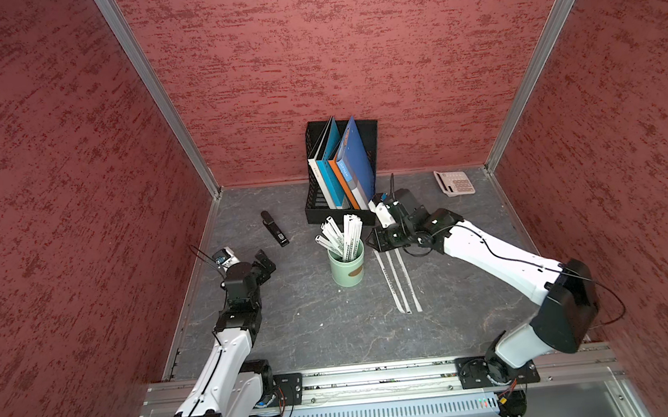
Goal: Take the straws out of the storage container
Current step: Place the straw at the center of the board, then pick up the straw from the container.
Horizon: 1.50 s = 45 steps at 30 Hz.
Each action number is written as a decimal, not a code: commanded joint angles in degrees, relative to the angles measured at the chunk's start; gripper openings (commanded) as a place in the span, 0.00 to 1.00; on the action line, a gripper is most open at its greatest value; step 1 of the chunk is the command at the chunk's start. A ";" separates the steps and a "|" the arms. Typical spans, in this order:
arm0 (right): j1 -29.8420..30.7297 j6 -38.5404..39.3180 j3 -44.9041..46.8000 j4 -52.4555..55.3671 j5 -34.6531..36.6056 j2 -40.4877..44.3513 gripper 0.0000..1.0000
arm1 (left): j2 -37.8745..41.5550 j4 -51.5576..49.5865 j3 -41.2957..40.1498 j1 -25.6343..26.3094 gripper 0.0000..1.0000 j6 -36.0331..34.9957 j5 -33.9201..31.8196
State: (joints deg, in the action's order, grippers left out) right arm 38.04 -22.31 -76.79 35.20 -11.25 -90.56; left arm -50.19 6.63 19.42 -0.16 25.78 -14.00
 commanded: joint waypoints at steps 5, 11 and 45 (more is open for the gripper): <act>-0.24 -0.27 -2.05 -5.14 0.75 -2.20 0.20 | 0.43 -0.31 0.82 -0.52 0.99 0.39 0.02; -0.25 -0.77 -2.59 -6.99 -0.42 -3.38 0.20 | 0.35 -0.32 0.80 -0.50 1.00 0.34 0.02; -1.74 1.39 -7.45 -3.90 -2.24 -9.08 0.18 | 0.45 -0.31 0.79 -0.57 1.00 0.41 0.09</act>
State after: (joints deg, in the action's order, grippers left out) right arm 36.75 -21.61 -82.74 31.53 -12.51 -99.18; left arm -50.19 6.44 19.42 -0.36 26.13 -13.98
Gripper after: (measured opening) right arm 0.183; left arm 0.996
